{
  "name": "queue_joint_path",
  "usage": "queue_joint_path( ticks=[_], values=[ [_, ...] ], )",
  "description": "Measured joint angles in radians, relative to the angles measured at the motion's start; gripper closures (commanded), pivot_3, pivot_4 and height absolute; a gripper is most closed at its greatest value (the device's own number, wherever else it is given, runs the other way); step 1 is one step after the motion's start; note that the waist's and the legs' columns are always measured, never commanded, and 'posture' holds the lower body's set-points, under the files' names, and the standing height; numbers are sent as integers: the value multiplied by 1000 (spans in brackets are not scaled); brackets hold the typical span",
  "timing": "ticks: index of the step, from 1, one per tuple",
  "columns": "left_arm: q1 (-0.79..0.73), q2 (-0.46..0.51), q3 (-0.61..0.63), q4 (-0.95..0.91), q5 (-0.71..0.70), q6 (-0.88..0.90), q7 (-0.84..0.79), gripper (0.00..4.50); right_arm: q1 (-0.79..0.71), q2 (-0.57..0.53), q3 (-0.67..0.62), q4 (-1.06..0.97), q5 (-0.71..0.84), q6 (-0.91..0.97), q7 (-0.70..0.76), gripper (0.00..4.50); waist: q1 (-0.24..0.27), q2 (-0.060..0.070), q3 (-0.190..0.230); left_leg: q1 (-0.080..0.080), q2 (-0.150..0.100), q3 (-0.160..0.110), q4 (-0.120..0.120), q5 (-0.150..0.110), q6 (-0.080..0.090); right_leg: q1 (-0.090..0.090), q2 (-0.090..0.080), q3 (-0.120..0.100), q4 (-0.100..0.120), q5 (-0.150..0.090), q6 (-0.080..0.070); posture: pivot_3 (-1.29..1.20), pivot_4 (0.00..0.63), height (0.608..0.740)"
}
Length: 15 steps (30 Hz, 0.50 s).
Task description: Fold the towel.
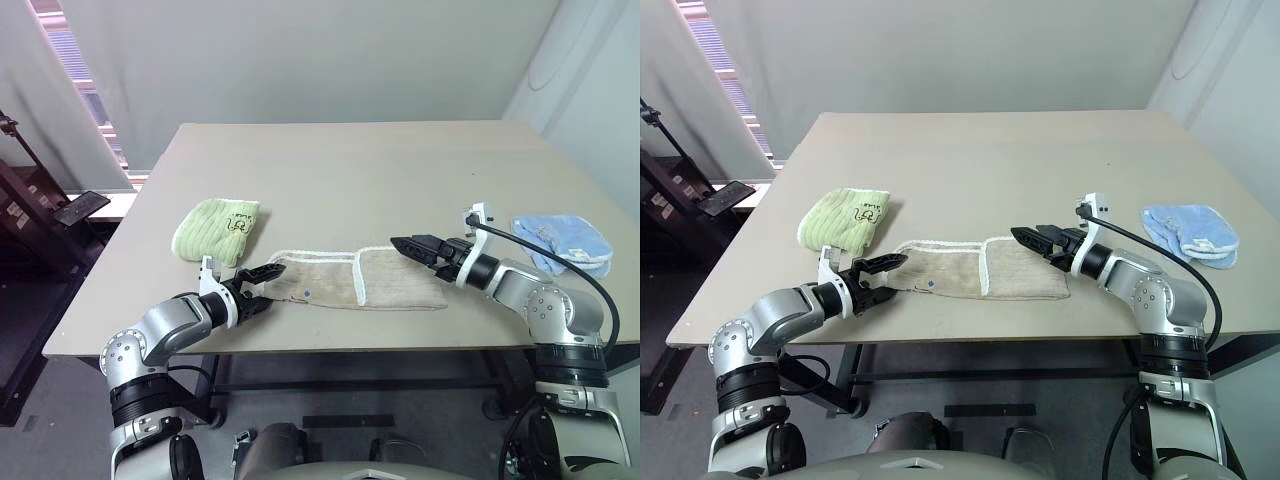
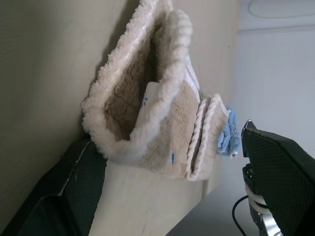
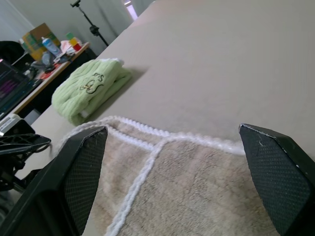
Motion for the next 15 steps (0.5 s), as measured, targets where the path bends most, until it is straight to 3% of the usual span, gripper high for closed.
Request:
queue_joint_path(
  ticks=[11,15],
  values=[
    [35,64,-115,-34,-76,-140,-10,4483,2,8,0,22,-18,-22,-8,0,0,0,0,-1,0,1,-2,0,0,-2,0,1,-1,0,0,0,0,715],
    [35,96,-143,-37,-93,-169,-28,4483,21,6,0,19,-19,-40,4,0,1,0,0,-1,0,1,-3,0,0,-2,0,1,-2,0,0,0,0,715]
  ],
)
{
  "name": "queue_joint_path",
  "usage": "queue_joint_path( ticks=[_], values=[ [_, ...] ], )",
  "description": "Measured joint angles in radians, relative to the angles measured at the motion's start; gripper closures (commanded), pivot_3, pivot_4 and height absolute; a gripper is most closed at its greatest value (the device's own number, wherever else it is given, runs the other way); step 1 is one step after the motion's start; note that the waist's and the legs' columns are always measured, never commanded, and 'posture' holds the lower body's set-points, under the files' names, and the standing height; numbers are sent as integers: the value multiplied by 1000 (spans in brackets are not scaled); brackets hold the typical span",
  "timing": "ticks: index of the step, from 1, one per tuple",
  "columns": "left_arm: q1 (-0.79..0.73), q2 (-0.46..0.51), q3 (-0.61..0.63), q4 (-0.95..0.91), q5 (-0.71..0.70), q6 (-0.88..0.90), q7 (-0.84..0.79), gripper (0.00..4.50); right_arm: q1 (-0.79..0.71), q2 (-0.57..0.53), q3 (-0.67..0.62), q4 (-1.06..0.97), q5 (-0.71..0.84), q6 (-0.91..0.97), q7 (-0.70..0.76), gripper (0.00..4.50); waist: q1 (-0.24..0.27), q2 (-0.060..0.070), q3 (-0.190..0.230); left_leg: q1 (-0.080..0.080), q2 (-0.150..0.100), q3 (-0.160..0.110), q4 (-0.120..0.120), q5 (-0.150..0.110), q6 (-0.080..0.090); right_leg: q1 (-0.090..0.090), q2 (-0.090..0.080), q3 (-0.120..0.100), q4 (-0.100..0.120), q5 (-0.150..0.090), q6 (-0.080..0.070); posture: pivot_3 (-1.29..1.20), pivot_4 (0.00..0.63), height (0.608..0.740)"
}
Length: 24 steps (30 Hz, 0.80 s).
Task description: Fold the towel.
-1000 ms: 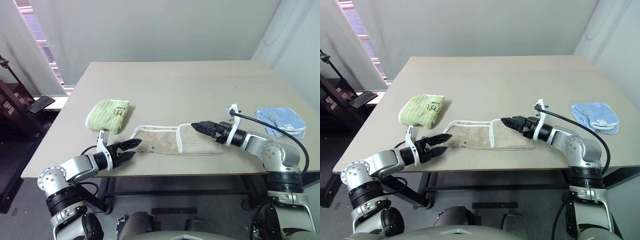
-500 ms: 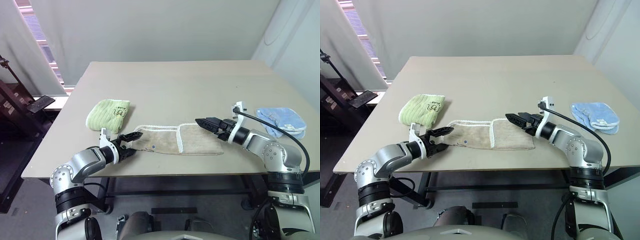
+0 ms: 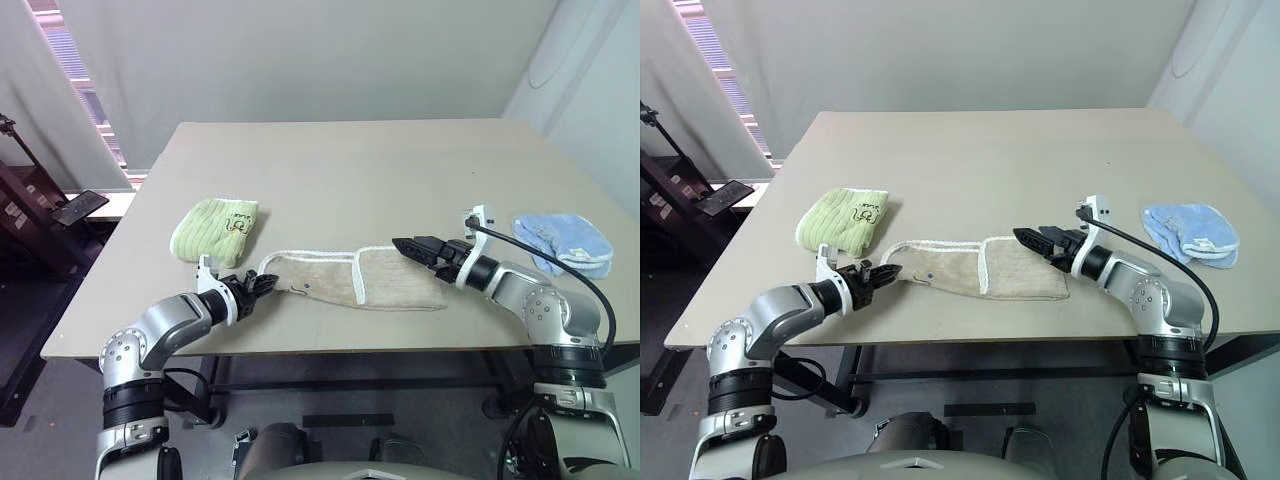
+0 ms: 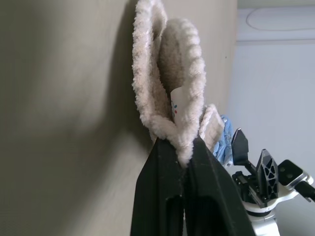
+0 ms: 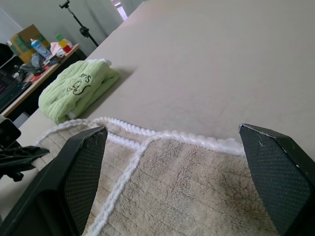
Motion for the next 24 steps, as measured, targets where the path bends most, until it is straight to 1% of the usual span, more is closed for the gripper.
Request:
queue_joint_path(
  ticks=[5,8,11,13,15,18,21,24],
  values=[
    [-33,62,-43,-5,-25,1,-47,4483,57,-18,-6,-50,10,-1,43,0,2,0,1,0,0,0,-1,0,0,0,0,0,-1,0,0,0,0,715],
    [-107,117,-87,-8,-13,42,-133,4483,81,-57,-54,-81,32,-1,57,0,3,0,1,0,-2,1,-1,0,0,0,0,-1,-1,0,0,0,0,715],
    [-187,134,-125,-5,7,70,-212,4483,112,-97,-106,-100,39,-1,59,0,2,-1,1,0,-2,1,-2,0,0,1,0,-1,-2,0,0,0,0,715],
    [-251,149,-170,6,68,106,-291,4483,145,-111,-125,-107,37,-4,55,0,1,-2,1,0,-2,2,-2,0,0,2,3,0,-2,0,0,0,0,715],
    [-310,194,-236,4,182,156,-404,4483,185,-120,-138,-112,34,-5,52,0,-1,-1,2,0,-2,3,-4,4,-3,3,5,1,-2,0,0,0,0,715],
    [-386,202,-286,28,300,204,-586,4483,234,-122,-180,-121,34,-5,26,0,-1,-1,2,0,0,4,-6,5,-2,2,8,3,-3,0,0,0,0,715],
    [-476,162,-345,69,421,217,-758,4483,268,-122,-219,-158,38,-12,1,0,0,-1,2,0,2,3,-6,5,-1,2,10,3,-4,0,0,0,0,715],
    [-555,94,-415,144,559,212,-903,4483,301,-115,-239,-205,44,-24,-27,0,0,-2,2,0,3,3,-6,4,1,2,11,3,-5,0,0,0,0,715]
  ],
)
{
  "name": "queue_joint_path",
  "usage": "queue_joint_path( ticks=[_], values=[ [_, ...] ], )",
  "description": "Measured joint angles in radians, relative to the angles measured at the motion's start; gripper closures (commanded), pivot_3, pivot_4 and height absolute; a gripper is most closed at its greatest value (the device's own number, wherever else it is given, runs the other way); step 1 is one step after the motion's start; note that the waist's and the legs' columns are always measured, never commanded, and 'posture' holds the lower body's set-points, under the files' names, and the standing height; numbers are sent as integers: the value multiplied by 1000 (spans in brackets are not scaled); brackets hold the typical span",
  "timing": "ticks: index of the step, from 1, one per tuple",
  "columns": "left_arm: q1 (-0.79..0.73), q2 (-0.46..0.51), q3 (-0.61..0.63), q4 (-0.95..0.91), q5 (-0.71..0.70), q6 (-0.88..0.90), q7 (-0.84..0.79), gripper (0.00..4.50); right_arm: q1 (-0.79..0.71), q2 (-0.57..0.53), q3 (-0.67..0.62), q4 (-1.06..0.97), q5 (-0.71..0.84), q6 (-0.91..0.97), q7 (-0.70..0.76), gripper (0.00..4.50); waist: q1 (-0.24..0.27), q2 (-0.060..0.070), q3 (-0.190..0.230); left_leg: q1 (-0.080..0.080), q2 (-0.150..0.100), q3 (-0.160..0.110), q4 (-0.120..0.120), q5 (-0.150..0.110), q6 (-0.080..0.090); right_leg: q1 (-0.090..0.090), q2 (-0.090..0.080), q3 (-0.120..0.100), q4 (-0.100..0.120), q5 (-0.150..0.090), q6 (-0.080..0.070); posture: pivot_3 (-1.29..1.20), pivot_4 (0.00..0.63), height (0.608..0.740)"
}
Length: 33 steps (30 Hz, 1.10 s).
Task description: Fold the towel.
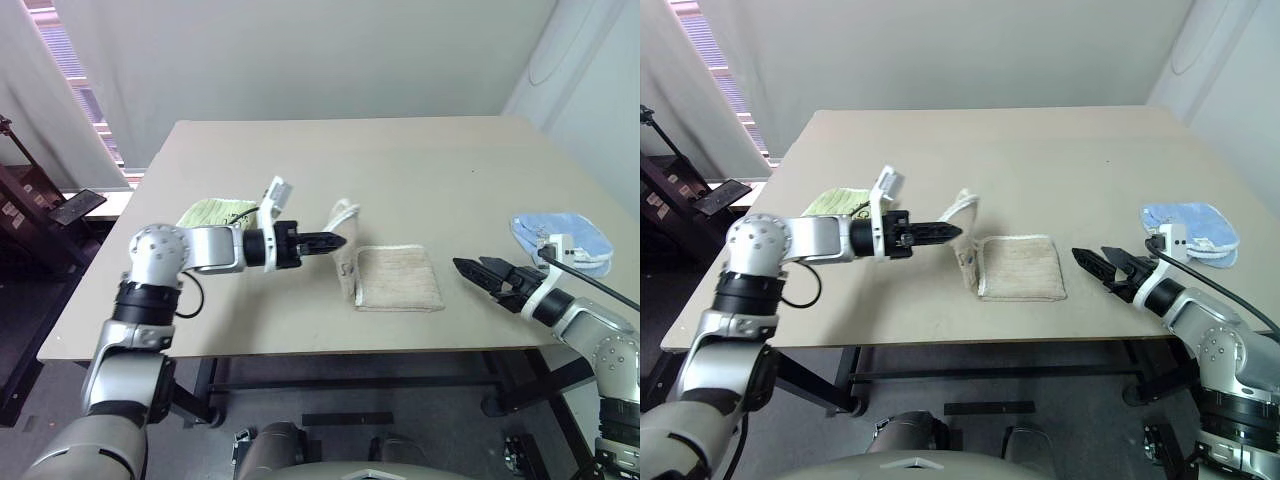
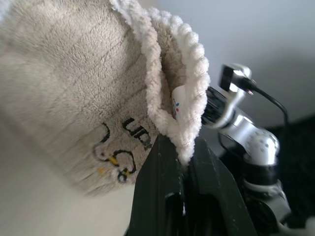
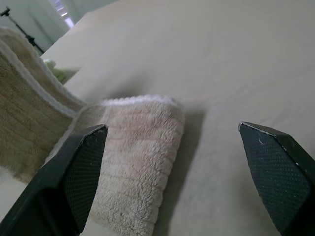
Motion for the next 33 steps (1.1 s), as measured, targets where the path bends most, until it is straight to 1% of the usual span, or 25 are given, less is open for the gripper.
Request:
queue_joint_path(
  ticks=[4,7,9,13,20,21,22,23,26,31,33],
  values=[
    [-67,-76,-96,80,176,-30,-172,4483,54,24,-36,-44,15,-1,-41,0,0,0,0,0,0,0,-1,0,0,0,0,0,-2,0,0,0,0,715],
    [-112,-174,-151,183,316,-82,-272,4483,92,37,-62,-86,28,-1,-74,0,1,0,1,-1,0,0,-2,-1,1,0,0,0,-5,0,0,0,0,715],
    [-122,-225,-177,235,384,-112,-324,4483,112,42,-70,-110,35,-3,-93,0,1,0,1,-1,1,0,-2,-1,2,0,0,0,-6,0,0,0,0,715],
    [-163,-323,-214,341,528,-173,-401,4483,129,65,-77,-130,45,-3,-131,0,1,0,2,-2,1,0,-2,-1,3,-1,0,0,-6,0,0,0,0,715],
    [-181,-413,-199,483,689,-248,-449,4483,138,66,-78,-161,42,-13,-174,0,1,1,2,-2,1,-1,-2,-2,3,-1,-1,0,-6,0,0,0,0,715],
    [-181,-427,-193,499,706,-259,-448,4008,139,66,-78,-166,44,-13,-176,0,2,1,2,-2,1,-1,-2,-2,3,-1,-1,0,-6,0,0,0,0,715],
    [-181,-435,-184,515,721,-267,-448,3849,140,66,-78,-174,45,-13,-179,0,2,0,2,-2,1,-1,-2,-2,3,-1,-1,0,-6,0,0,0,0,715],
    [-181,-442,-175,526,738,-277,-448,3546,140,66,-78,-182,45,-13,-181,0,3,0,2,-2,1,-1,-2,-2,3,-1,-1,0,-6,0,0,0,0,715],
    [-181,-451,-157,530,766,-287,-460,2517,140,65,-78,-185,45,-13,-182,0,2,0,2,-2,1,-1,-2,-2,3,-1,-1,0,-6,0,0,0,0,715],
    [-170,-456,-123,511,784,-283,-500,650,138,65,-66,-183,44,-13,-182,0,1,1,2,-2,1,-1,-2,-2,3,-1,-1,0,-6,0,0,0,0,715],
    [-152,-449,-103,477,779,-274,-531,23,132,65,-64,-178,45,-13,-182,0,1,1,2,-2,1,-1,-2,-2,3,-1,-1,0,-6,0,0,0,0,715]
  ],
)
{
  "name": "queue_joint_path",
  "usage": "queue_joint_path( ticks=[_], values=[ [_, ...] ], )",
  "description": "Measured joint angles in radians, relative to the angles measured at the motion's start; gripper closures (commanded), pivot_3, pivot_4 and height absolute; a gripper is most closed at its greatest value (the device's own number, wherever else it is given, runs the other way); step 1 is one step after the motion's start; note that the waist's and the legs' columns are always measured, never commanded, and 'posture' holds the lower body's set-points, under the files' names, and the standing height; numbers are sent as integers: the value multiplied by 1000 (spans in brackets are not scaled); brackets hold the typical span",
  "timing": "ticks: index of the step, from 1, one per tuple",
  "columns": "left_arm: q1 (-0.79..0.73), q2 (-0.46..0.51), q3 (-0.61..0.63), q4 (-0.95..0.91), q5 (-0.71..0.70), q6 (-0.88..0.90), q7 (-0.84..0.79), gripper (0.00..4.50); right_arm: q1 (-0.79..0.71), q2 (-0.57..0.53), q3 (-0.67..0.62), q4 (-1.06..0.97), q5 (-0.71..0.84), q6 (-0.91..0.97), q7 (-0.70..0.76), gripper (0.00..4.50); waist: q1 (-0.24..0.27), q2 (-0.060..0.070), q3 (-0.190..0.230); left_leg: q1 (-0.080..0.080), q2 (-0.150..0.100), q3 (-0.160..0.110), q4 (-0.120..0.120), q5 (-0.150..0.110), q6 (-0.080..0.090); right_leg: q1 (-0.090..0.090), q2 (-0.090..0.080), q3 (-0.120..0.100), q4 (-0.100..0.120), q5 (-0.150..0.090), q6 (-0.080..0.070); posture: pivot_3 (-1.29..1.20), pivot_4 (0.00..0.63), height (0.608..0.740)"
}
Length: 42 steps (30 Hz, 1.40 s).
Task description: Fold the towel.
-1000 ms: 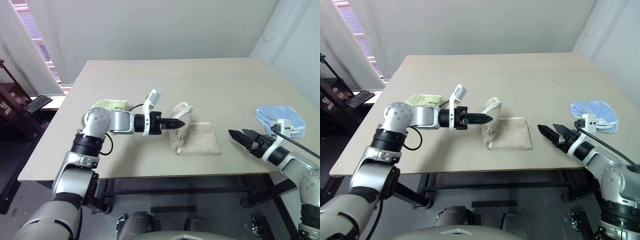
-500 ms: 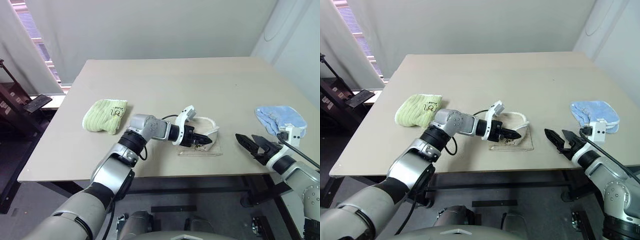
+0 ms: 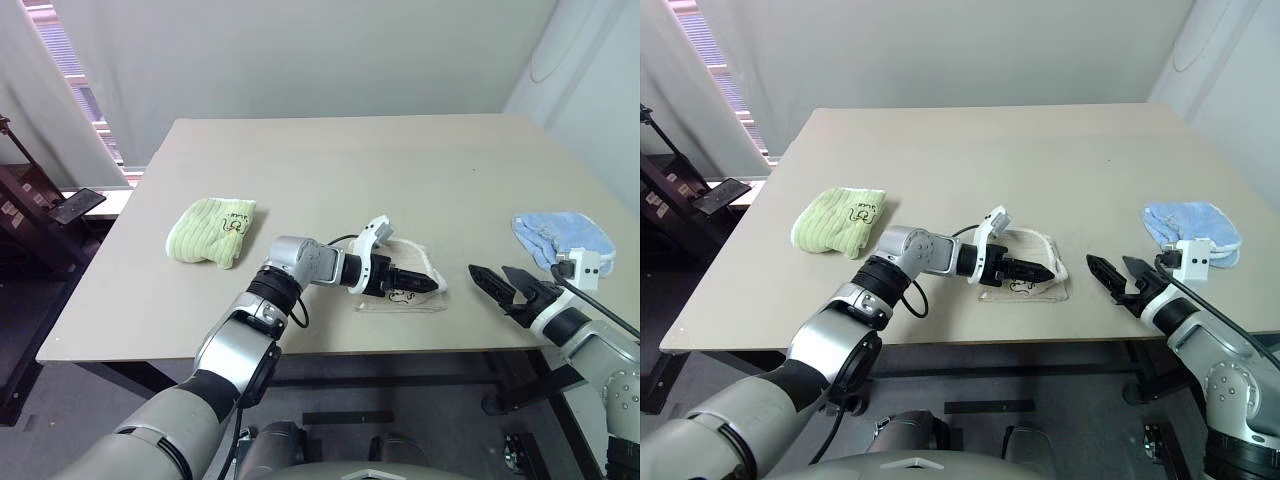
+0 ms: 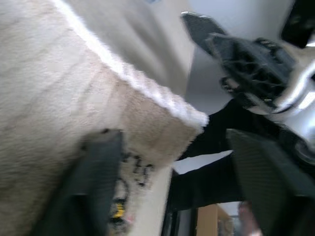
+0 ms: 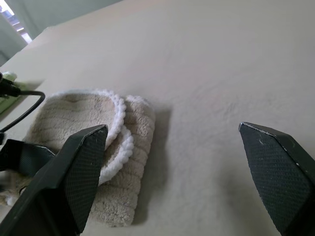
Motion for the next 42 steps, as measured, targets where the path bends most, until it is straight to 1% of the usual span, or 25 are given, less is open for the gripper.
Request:
queue_joint_path(
  ticks=[2,5,6,8,9,11,15,17,18,19,20,21,25,29,35,40,42],
  values=[
    [18,12,17,-70,-12,12,-32,23,-15,0,0,3,3,2,0,0,0,0,0,0,0,0,0,0,0,0,0,0,0,0,0,0,0,715],
    [47,65,48,-276,-54,-4,-96,23,-55,-3,-9,8,39,17,-2,0,-4,2,0,0,0,0,0,0,0,-1,0,1,1,0,-1,0,0,715],
    [52,99,47,-351,-49,-45,-121,1,-76,-9,-11,7,61,27,-1,194,-5,4,0,0,0,0,0,0,0,-1,1,2,1,0,-1,0,0,715],
    [60,153,49,-435,-17,-152,-140,0,-112,-25,-15,3,101,43,2,596,-2,6,-1,2,0,0,0,0,0,0,1,3,1,0,-1,0,0,715],
    [63,172,55,-438,11,-216,-134,396,-140,-30,-14,-7,125,51,7,979,0,7,-1,2,0,0,0,0,0,0,2,2,1,1,-2,0,0,715],
    [76,196,63,-424,48,-306,-131,926,-190,-38,4,-21,150,55,16,1648,0,6,-1,2,0,-1,1,0,0,1,2,2,1,1,-2,0,0,715],
    [121,258,59,-373,112,-451,-191,2435,-276,-40,79,-19,158,57,48,3198,1,6,0,1,0,0,1,0,0,0,3,3,1,1,-2,0,0,715],
    [126,269,59,-328,137,-497,-205,3106,-316,-42,124,-3,157,58,75,3853,2,5,0,1,0,0,1,0,0,0,3,3,1,2,0,0,0,715],
    [128,269,56,-311,152,-521,-211,3538,-331,-42,146,4,155,58,90,4291,2,4,0,1,-1,0,1,0,1,0,3,2,1,3,0,0,0,715],
    [132,272,45,-298,171,-557,-223,3848,-344,-43,171,20,151,58,108,4500,1,4,1,1,-1,0,1,0,1,0,3,2,1,3,1,0,0,715],
    [139,273,32,-286,194,-599,-237,4324,-355,-44,195,42,140,58,126,4500,1,4,1,1,-1,0,1,0,1,1,3,2,1,3,1,0,0,715],
    [148,272,15,-277,212,-632,-248,4477,-357,-44,215,62,132,57,141,4500,1,4,1,1,-1,0,1,0,1,1,3,2,1,3,1,0,0,715],
    [200,232,-31,-216,272,-735,-277,4477,-360,-44,308,175,51,37,202,4500,1,4,1,1,-1,1,2,0,1,1,3,2,1,4,2,0,0,715],
    [204,152,-60,-49,339,-829,-264,4477,-354,-34,402,296,-60,-29,262,4500,-1,3,1,2,-1,1,3,0,2,1,3,2,3,5,3,0,0,715],
    [202,85,-77,165,431,-933,-226,4477,-335,7,441,487,-163,-116,321,4500,-1,3,0,3,-1,0,3,0,1,-1,3,3,8,5,4,0,0,715],
    [177,79,-71,223,464,-966,-228,4477,-330,43,440,550,-210,-201,354,4500,-3,-2,-3,13,0,-1,4,0,1,5,3,3,9,4,4,0,0,715],
    [177,80,-64,226,465,-966,-240,4477,-329,45,440,552,-221,-210,362,4500,-3,-2,-3,14,0,-1,4,0,0,5,3,3,9,3,1,0,0,715]
  ],
)
